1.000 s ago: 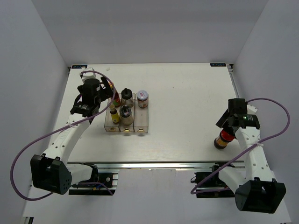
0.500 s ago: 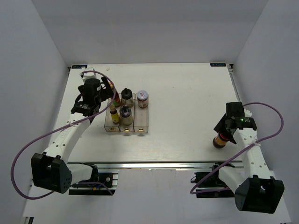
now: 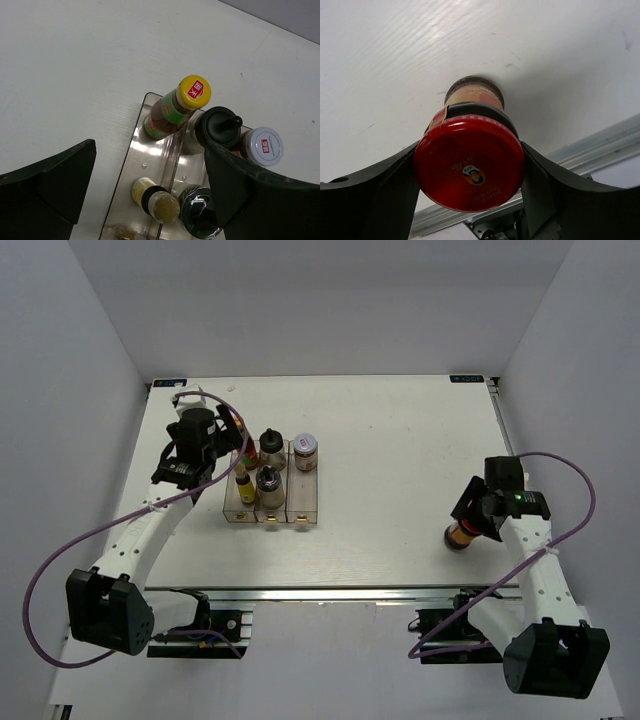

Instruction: Organize the condiment bottles

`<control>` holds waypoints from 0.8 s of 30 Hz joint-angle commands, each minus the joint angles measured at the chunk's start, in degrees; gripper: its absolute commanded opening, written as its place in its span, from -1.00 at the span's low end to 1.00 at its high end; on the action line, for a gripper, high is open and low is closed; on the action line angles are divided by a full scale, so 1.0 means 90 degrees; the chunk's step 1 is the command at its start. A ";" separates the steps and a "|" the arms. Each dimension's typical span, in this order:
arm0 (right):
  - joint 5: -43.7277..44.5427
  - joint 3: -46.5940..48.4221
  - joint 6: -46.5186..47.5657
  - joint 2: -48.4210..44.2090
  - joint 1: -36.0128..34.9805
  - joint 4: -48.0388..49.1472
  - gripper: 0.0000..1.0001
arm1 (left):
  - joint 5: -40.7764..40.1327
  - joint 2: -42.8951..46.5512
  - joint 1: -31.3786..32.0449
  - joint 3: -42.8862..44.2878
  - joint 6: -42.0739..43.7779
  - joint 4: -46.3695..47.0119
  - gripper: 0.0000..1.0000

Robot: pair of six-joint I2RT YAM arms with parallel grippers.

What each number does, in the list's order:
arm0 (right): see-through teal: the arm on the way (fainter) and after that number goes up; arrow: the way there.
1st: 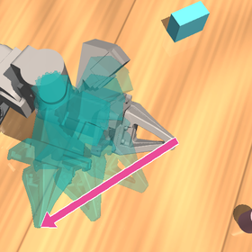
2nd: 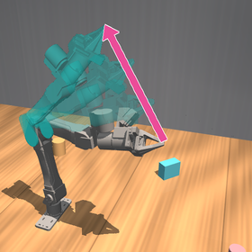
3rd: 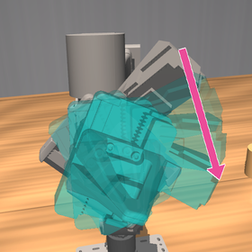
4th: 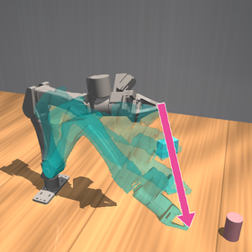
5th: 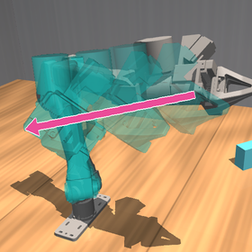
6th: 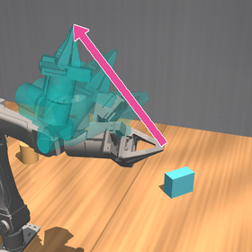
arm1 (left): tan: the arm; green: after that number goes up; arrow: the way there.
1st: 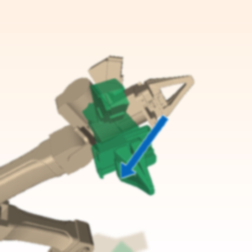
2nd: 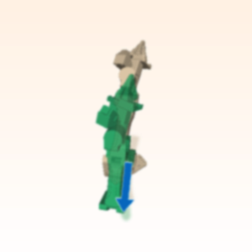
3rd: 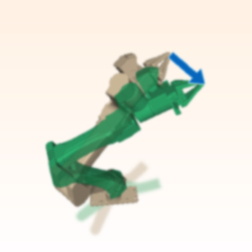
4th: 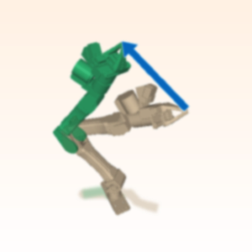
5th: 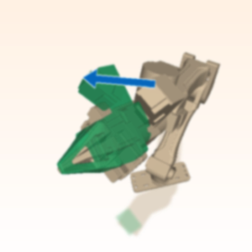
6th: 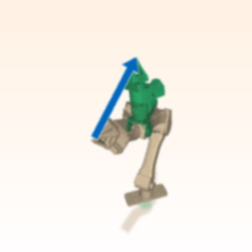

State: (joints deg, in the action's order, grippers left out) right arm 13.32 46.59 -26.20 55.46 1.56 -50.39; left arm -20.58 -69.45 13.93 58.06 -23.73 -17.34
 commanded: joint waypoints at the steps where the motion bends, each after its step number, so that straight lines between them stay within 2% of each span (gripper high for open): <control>1: -0.1157 0.0663 0.0557 -0.0235 -0.0338 0.0930 -1.00 | -0.0116 0.0343 -0.0035 0.0072 0.0029 0.0120 0.96; 5: -0.0915 0.1073 0.0548 0.0077 -0.1411 0.1116 -1.00 | -0.0126 0.0441 -0.0044 0.0023 0.0019 0.0130 0.96; 6: -0.0566 0.1286 0.0489 0.0300 -0.2013 0.1175 -1.00 | -0.0135 0.0451 -0.0035 0.0014 0.0019 0.0121 0.96; 9: -0.0358 0.1833 0.0440 0.0731 -0.2953 0.1398 -1.00 | -0.0174 0.0490 -0.0035 -0.0006 -0.0001 0.0081 0.96; 15: 0.0022 0.2927 0.0849 0.1825 -0.4447 0.2160 -1.00 | -0.0360 0.0587 -0.0044 0.0004 -0.0069 -0.0153 0.96; 24: -0.0055 0.4957 0.1504 0.3766 -0.5505 0.2269 -1.00 | -0.0545 0.0861 -0.0044 -0.0045 -0.0225 -0.0465 0.96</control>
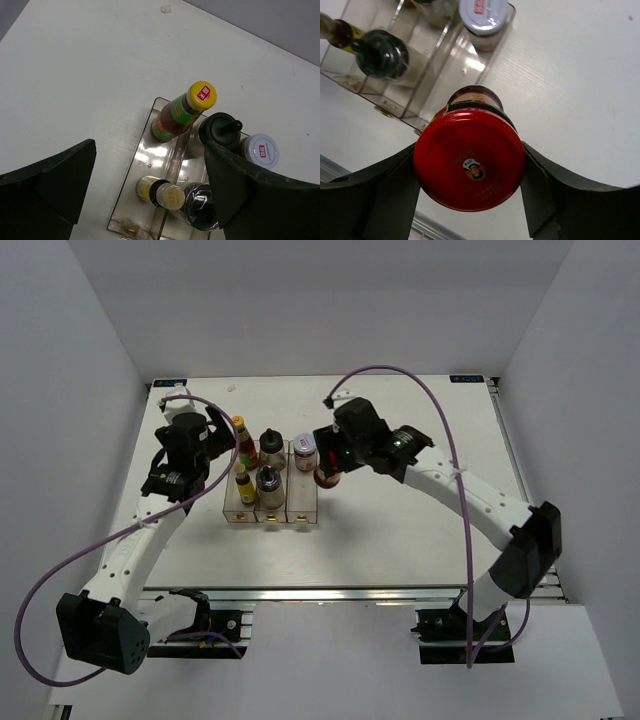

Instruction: Organize the condiment bottles

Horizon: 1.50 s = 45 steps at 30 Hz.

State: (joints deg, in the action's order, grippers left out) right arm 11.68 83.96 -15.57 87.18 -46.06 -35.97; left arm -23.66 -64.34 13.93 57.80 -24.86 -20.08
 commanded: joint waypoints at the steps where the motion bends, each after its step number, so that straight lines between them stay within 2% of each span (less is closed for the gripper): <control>1: 0.0118 0.0933 0.0343 0.0381 -0.0253 0.0647 -1.00 | -0.0222 0.0341 -0.0044 -0.0026 -0.0109 -0.0210 0.96; 13: 0.0059 0.2252 0.0539 0.1690 -0.0604 0.0412 -1.00 | -0.0632 0.0644 -0.0044 -0.0094 -0.0197 -0.0572 0.96; 45: -0.0048 0.2302 0.0080 0.2814 -0.0692 0.0393 -1.00 | -0.0760 0.0674 -0.0035 -0.0221 -0.0128 -0.0543 0.96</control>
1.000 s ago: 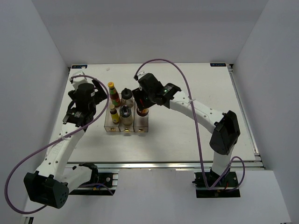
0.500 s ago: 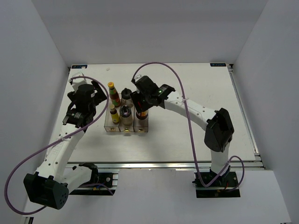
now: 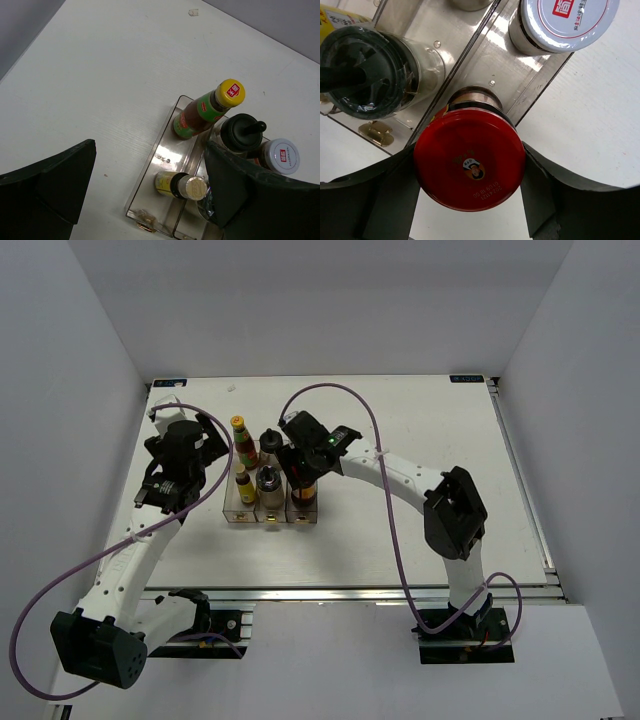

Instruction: Organize the condiment bottles

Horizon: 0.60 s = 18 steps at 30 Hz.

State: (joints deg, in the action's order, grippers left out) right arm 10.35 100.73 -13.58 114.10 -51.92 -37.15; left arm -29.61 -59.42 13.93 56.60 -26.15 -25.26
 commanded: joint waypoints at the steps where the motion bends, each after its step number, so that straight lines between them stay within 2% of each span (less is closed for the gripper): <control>1: 0.0090 0.0410 -0.0151 -0.0188 -0.0051 0.0533 -0.97 | -0.0109 0.0127 -0.0044 -0.0088 0.0015 0.0033 0.96; 6: 0.0032 0.0312 -0.0219 -0.0149 -0.0061 0.0612 -0.57 | -0.0099 0.0147 -0.0035 -0.0088 0.0005 0.0023 0.96; 7: 0.0022 0.0302 -0.0248 -0.0139 -0.0061 0.0631 -0.38 | -0.0090 0.0147 -0.0035 -0.0088 0.0005 0.0023 0.96; 9: 0.0051 0.0292 -0.0268 -0.0139 -0.0061 0.0612 -0.19 | -0.0089 0.0147 -0.0044 -0.0088 0.0005 0.0013 0.96; 10: 0.0071 0.0302 -0.0278 -0.0149 -0.0071 0.0592 -0.02 | -0.0099 0.0166 -0.0035 -0.0097 0.0005 0.0013 0.96; 15: 0.0149 0.0458 -0.0278 -0.0237 -0.0081 0.0446 0.37 | -0.0109 0.0205 -0.0044 -0.0097 0.0005 0.0033 0.96; 16: 0.0188 0.0478 -0.0287 -0.0266 -0.0081 0.0417 0.76 | -0.0099 0.0196 -0.0044 -0.0097 0.0005 0.0023 0.96; 18: 0.0295 0.0546 -0.0268 -0.0295 -0.0100 0.0397 0.79 | -0.0089 0.0186 -0.0044 -0.0088 0.0005 0.0023 0.96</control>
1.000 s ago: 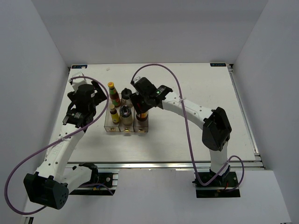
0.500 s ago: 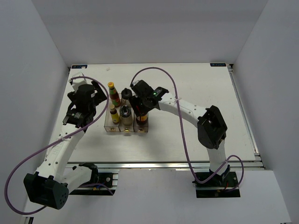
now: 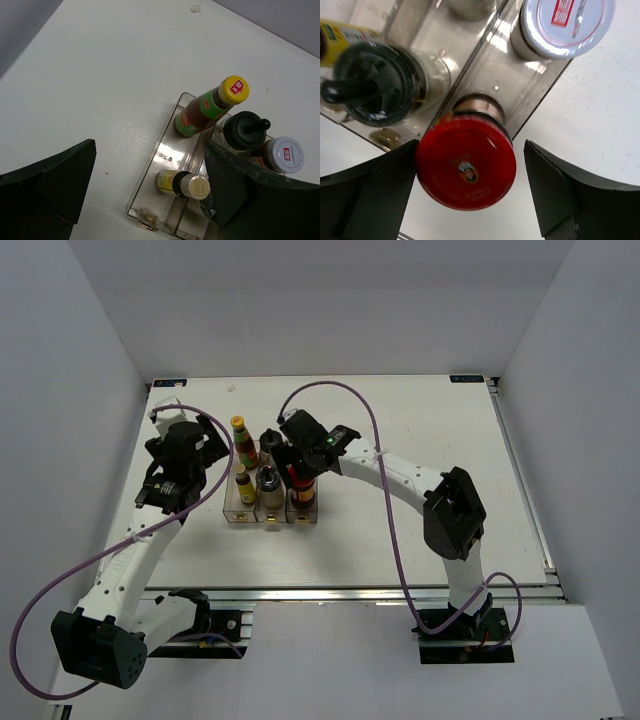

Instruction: Organize the condiment bottles

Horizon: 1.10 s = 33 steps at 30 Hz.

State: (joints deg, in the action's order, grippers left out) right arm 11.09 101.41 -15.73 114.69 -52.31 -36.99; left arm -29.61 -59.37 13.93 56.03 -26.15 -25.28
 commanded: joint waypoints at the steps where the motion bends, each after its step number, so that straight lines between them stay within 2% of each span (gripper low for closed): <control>1: 0.0280 0.0490 -0.0030 -0.0419 -0.0056 0.0351 0.79 | -0.0099 0.0181 -0.0044 -0.0015 0.0005 0.0006 0.96; 8: 0.0622 0.0608 0.0097 -0.0878 -0.0056 0.0350 0.79 | -0.0138 0.0220 -0.0044 0.0034 -0.0014 -0.0033 0.96; 12: 0.1451 0.0160 0.0165 -0.1424 0.0002 0.0574 0.79 | -0.0206 0.0249 -0.0044 0.0073 -0.0024 -0.0092 0.96; 15: 0.1377 -0.0689 -0.0146 -0.2010 0.0527 0.0673 0.79 | -0.0323 0.0249 -0.0044 0.0034 -0.0024 -0.0111 0.96; 17: 0.0616 -0.1167 -0.0526 -0.2508 0.1386 0.0702 0.79 | -0.0460 0.0230 -0.0044 -0.0024 -0.0014 -0.0092 0.96; 19: 0.0467 -0.2094 -0.0625 -0.3188 0.2078 0.1042 0.79 | -0.0567 0.0211 -0.0044 -0.0044 -0.0024 -0.0092 0.96; 20: 0.0602 -0.2774 -0.0606 -0.3444 0.2208 0.1228 0.79 | -0.0626 0.0210 -0.0073 -0.0092 -0.0024 -0.0053 0.96; 24: 0.1733 -0.3968 -0.0897 -0.4557 0.2589 0.1620 0.79 | -0.0073 0.0123 -0.0453 -0.0210 -0.0014 0.0249 0.96; 25: 0.2307 -0.4137 -0.1073 -0.4676 0.2600 0.1533 0.79 | -0.0002 0.0065 -0.0541 -0.0210 -0.0034 0.0279 0.96; 29: 0.2848 -0.4791 -0.1211 -0.5145 0.2610 0.1542 0.78 | 0.0291 -0.0229 -0.1204 -0.0103 -0.0229 0.0153 0.96; 33: 0.3171 -0.5251 -0.1348 -0.5380 0.2610 0.1932 0.79 | 0.0438 -0.0346 -0.1489 -0.0161 -0.0433 0.0191 0.96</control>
State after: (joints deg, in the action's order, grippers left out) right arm 33.67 55.94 -25.47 67.75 -28.67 -24.60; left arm -27.70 -62.70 1.85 54.65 -27.99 -24.16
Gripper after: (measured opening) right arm 0.894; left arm 0.982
